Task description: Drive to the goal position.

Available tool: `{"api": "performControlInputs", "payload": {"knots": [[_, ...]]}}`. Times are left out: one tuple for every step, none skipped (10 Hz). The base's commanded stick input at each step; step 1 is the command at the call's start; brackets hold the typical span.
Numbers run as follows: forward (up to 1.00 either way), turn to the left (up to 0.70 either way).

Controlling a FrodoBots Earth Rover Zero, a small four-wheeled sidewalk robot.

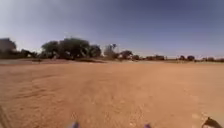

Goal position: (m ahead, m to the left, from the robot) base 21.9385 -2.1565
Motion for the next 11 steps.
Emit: {"api": "performControlInputs", "payload": {"knots": [[0.7, 0.0], [0.7, 0.0], [0.7, 0.0], [0.7, 0.0], [0.7, 0.0], [0.7, 0.0], [0.7, 0.0], [0.7, 0.0], [0.7, 0.0], [0.7, 0.0], [0.7, 0.0]]}}
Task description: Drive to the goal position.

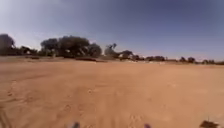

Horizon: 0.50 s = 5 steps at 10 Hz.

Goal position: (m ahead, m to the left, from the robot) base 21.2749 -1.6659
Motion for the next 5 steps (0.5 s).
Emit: {"api": "performControlInputs", "payload": {"knots": [[0.7, 0.0], [0.7, 0.0], [0.7, 0.0], [0.7, 0.0], [0.7, 0.0]]}}
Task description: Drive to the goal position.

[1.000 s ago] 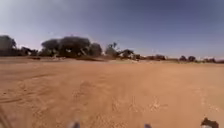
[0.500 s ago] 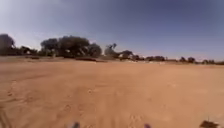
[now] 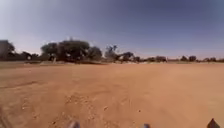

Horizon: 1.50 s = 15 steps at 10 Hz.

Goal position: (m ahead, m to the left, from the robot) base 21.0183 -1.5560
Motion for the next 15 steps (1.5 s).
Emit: {"api": "performControlInputs", "payload": {"knots": [[0.7, 0.0], [0.7, 0.0], [0.7, 0.0], [0.7, 0.0], [0.7, 0.0], [0.7, 0.0], [0.7, 0.0], [0.7, 0.0], [0.7, 0.0], [0.7, 0.0], [0.7, 0.0], [0.7, 0.0], [0.7, 0.0], [0.7, 0.0], [0.7, 0.0]]}}
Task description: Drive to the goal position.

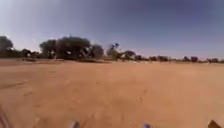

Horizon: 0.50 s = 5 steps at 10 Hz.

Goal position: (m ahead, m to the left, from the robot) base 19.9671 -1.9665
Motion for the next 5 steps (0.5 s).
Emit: {"api": "performControlInputs", "payload": {"knots": [[0.7, 0.0], [0.7, 0.0], [0.7, 0.0], [0.7, 0.0], [0.7, 0.0]]}}
